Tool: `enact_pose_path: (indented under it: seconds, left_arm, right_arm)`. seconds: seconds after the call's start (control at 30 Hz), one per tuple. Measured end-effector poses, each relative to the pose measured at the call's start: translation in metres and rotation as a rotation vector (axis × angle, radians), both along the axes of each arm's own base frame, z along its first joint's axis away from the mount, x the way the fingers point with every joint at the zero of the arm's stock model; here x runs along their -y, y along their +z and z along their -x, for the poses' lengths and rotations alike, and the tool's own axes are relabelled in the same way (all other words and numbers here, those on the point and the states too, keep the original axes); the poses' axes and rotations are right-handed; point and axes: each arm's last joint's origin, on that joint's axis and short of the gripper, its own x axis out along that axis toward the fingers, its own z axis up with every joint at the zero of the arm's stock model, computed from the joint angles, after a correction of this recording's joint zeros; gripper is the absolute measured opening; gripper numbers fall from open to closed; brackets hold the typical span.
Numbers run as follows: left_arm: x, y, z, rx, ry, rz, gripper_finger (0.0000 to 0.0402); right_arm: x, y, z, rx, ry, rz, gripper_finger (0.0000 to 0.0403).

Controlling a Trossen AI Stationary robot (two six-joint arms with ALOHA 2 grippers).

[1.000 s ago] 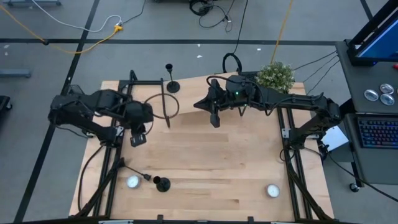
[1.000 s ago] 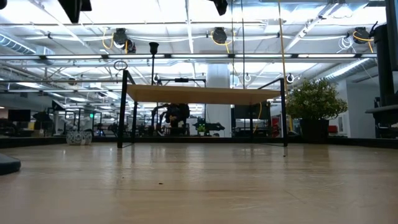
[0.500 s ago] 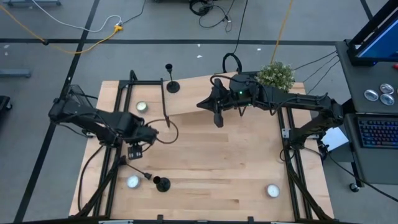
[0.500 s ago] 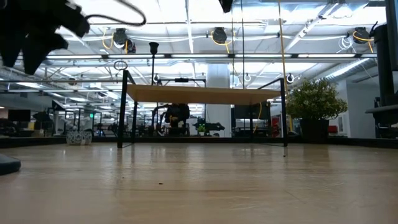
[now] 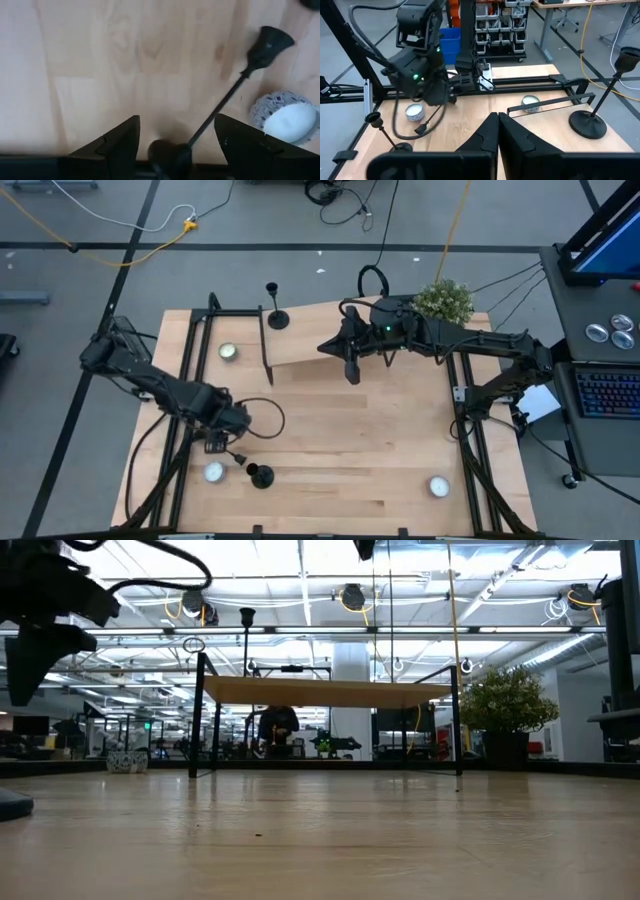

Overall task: Pick & Place candle stick holders
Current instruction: Put the top candle holder on the shelf

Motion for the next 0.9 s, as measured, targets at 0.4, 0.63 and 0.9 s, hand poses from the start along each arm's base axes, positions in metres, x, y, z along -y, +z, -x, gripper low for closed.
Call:
enact_pose_path:
  seconds: [0.4, 0.63, 0.9]
  left_arm:
    - [0.02, -0.022, 0.009, 0.073, -0.208, -0.018, 0.0262]
    - [0.018, -0.038, 0.007, 0.137, -0.22, -0.013, 0.0262]
    - [0.013, -0.055, 0.007, 0.175, -0.251, -0.002, 0.0262]
  right_arm:
    - [0.0, 0.0, 0.0, -0.001, 0.0, 0.0, 0.0]
    - [0.0, 0.0, 0.0, -0.001, 0.0, 0.0, 0.0]
    - [0.0, 0.0, 0.0, -0.002, -0.001, -0.001, 0.0]
